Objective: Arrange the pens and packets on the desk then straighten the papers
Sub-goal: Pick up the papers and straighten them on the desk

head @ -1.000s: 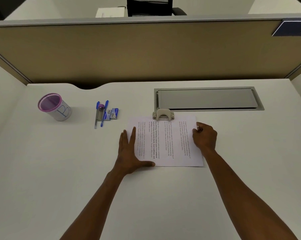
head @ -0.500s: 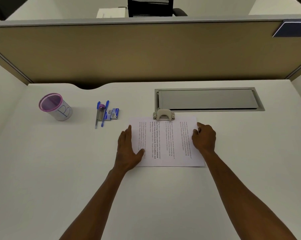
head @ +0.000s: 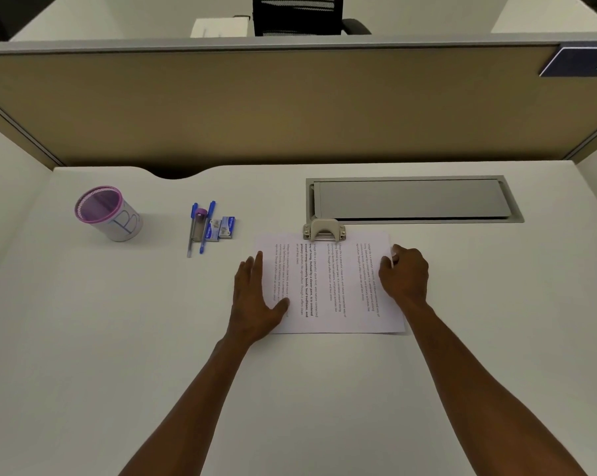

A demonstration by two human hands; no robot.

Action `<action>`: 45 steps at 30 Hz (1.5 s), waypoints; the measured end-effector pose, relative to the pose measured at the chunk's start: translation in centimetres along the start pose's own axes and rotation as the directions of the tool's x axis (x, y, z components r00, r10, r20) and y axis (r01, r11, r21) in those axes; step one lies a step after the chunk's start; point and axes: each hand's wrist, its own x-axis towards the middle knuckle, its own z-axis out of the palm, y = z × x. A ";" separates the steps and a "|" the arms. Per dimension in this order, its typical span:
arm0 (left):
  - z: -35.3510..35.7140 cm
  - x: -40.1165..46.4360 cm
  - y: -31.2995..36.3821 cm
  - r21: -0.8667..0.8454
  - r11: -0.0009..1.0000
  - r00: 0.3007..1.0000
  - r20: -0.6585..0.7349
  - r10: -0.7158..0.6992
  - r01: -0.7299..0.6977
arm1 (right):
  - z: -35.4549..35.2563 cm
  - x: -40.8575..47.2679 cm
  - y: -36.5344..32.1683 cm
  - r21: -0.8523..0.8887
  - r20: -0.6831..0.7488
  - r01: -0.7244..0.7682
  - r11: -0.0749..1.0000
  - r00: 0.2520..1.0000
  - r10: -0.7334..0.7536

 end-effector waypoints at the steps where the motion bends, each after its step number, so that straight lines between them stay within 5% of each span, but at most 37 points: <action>1: 0.1 0.0 0.1 0.009 1.000 1.000 -0.013 0.018 -0.018 | -0.1 -0.1 -0.1 0.019 -0.006 -0.014 1.000 1.000 0.014; 5: 0.8 0.8 0.7 0.130 0.980 0.988 -0.020 0.156 -0.152 | -0.5 -0.2 -1.0 -0.001 -0.065 -0.017 1.000 0.998 0.017; 9: 1.0 2.6 1.5 0.211 0.950 0.970 -0.024 0.242 -0.232 | -0.6 0.0 -3.0 0.028 -0.132 0.208 0.978 0.970 -0.203; 13: 1.1 4.3 2.1 0.311 0.905 0.956 0.047 0.290 -0.290 | 0.2 0.2 -6.0 -0.054 0.032 0.545 0.837 0.839 -0.544; 17: 1.6 4.9 2.6 0.348 0.878 0.945 0.129 0.302 -0.328 | 1.4 0.8 -8.4 -0.163 0.238 0.695 0.701 0.717 -0.655; 23: 2.1 5.4 2.7 0.351 0.875 0.941 0.173 0.289 -0.333 | 2.4 1.3 -9.3 -0.205 0.339 0.676 0.708 0.727 -0.597; 45: 2.1 5.9 1.5 0.344 0.864 0.927 0.217 0.307 -0.366 | 2.8 2.9 -9.1 -0.230 0.330 0.645 0.728 0.756 -0.565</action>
